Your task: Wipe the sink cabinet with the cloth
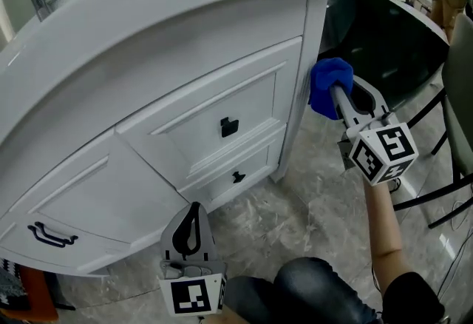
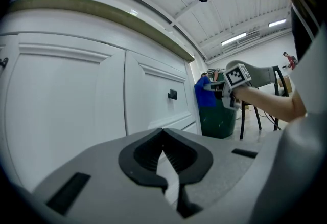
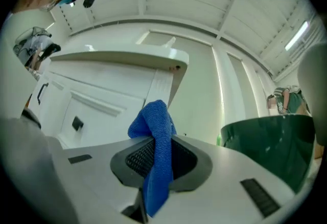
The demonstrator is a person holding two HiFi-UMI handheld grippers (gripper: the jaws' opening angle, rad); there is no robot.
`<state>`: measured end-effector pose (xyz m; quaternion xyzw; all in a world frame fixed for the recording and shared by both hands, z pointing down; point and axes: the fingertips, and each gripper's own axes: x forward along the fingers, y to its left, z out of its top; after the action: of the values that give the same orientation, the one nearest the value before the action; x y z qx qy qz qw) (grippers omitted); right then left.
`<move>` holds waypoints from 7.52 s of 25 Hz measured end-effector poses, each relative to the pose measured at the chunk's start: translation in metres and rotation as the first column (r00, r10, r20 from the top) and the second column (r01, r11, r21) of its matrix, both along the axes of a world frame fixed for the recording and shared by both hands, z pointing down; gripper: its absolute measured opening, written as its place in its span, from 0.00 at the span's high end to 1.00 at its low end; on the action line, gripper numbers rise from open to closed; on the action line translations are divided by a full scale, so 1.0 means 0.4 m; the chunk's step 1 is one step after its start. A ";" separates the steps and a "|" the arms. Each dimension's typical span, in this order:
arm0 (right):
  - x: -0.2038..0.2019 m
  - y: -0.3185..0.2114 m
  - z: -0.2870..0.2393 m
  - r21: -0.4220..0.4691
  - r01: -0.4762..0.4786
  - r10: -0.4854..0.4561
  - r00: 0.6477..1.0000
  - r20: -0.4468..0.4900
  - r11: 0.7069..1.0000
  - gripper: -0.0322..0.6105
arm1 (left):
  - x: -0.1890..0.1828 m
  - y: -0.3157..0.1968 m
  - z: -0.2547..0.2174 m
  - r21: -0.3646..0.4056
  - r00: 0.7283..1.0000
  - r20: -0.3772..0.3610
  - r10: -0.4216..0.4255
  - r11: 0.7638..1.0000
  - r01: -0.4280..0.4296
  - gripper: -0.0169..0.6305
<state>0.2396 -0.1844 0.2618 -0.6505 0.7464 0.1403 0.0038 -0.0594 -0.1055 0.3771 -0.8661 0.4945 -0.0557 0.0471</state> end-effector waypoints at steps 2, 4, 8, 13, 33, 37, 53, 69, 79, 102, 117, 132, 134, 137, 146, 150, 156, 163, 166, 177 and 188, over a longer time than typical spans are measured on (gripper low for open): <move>-0.026 0.004 -0.110 0.073 0.018 -0.016 1.000 -0.026 0.997 0.86 | 0.000 0.001 0.001 -0.005 1.000 0.005 -0.004 1.000 0.004 0.97; -0.053 0.008 -0.200 0.132 0.017 -0.007 0.997 -0.076 0.991 0.86 | 0.006 0.000 -0.003 -0.006 1.000 -0.016 -0.008 1.000 0.008 0.97; -0.088 -0.003 -0.303 0.198 0.013 0.018 0.988 -0.151 0.980 0.86 | 0.013 0.001 -0.004 -0.003 1.000 -0.027 0.002 1.000 -0.002 0.97; -0.102 -0.051 -0.298 0.225 0.013 0.020 0.989 -0.145 0.974 0.86 | -0.001 0.001 0.001 -0.004 1.000 0.011 0.006 1.000 -0.006 0.97; -0.093 -0.051 -0.243 0.257 0.035 -0.012 0.996 -0.090 0.966 0.86 | -0.002 -0.001 0.000 -0.010 1.000 -0.011 -0.003 1.000 0.002 0.97; -0.091 -0.051 -0.218 0.245 0.044 -0.022 0.996 -0.091 0.969 0.86 | -0.003 0.001 -0.001 -0.009 1.000 -0.007 -0.006 1.000 0.006 0.97; -0.091 -0.054 -0.141 0.207 0.059 -0.041 0.995 -0.090 0.977 0.86 | 0.008 0.002 -0.003 -0.012 1.000 -0.008 -0.006 1.000 0.006 0.97; -0.089 -0.059 -0.047 0.150 0.068 -0.055 0.995 -0.085 0.986 0.86 | 0.009 -0.002 0.002 -0.018 1.000 -0.009 -0.008 1.000 0.008 0.97; -0.089 -0.062 0.018 0.115 0.074 -0.063 0.994 -0.093 0.991 0.86 | 0.011 -0.008 0.005 -0.024 1.000 -0.016 -0.013 1.000 0.013 0.97; -0.069 -0.074 0.166 0.043 0.087 -0.085 0.995 -0.049 0.995 0.86 | 0.037 -0.013 0.013 -0.033 1.000 0.008 -0.005 0.999 0.005 0.97; -0.069 -0.077 0.249 -0.005 0.067 -0.067 0.996 -0.065 0.998 0.86 | 0.050 -0.018 0.020 -0.038 1.000 0.014 0.005 0.999 -0.005 0.97; -0.068 -0.078 0.307 -0.017 0.039 -0.040 0.997 -0.060 0.999 0.86 | 0.047 -0.020 0.022 -0.044 1.000 0.016 -0.004 0.999 0.004 0.97; -0.068 -0.079 0.320 -0.027 0.039 -0.040 0.997 -0.061 0.999 0.86 | 0.047 -0.020 0.022 -0.043 1.000 0.017 -0.003 0.999 0.004 0.97; -0.068 -0.080 0.339 -0.041 0.038 -0.040 0.997 -0.061 0.998 0.86 | 0.047 -0.020 0.023 -0.042 1.000 0.019 -0.004 0.999 0.005 0.97; -0.067 -0.082 0.385 -0.060 0.028 -0.032 0.997 -0.065 0.998 0.86 | 0.044 -0.021 0.024 -0.046 1.000 0.025 -0.016 0.999 0.017 0.97; -0.067 -0.081 0.400 -0.065 0.021 -0.025 0.998 -0.058 0.998 0.86 | 0.048 -0.022 0.025 -0.047 1.000 0.028 -0.011 0.999 0.013 0.97; -0.068 -0.082 0.419 -0.075 0.020 -0.025 0.998 -0.055 0.997 0.86 | 0.048 -0.024 0.028 -0.051 0.999 0.031 -0.012 0.999 0.013 0.97; -0.068 -0.083 0.451 -0.095 0.011 -0.016 0.999 -0.052 0.995 0.86 | 0.051 -0.027 0.033 -0.053 1.000 0.030 -0.007 0.999 0.009 0.97; -0.068 -0.084 0.464 -0.107 0.009 -0.015 0.998 -0.054 0.994 0.86 | 0.049 -0.028 0.034 -0.055 1.000 0.030 -0.008 0.998 0.010 0.97; -0.067 -0.087 0.524 -0.155 -0.003 -0.007 0.998 -0.060 0.988 0.86 | 0.047 -0.027 0.032 -0.053 1.000 0.024 -0.012 0.998 0.013 0.97; -0.068 -0.089 0.585 -0.204 -0.005 -0.008 0.998 -0.065 0.979 0.86 | 0.051 -0.029 0.033 -0.054 1.000 0.025 -0.006 0.999 0.007 0.97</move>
<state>0.2125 -0.2202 0.4960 -0.6420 0.7570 0.0845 -0.0873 -0.0391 -0.1171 0.3901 -0.8647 0.4951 -0.0797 0.0297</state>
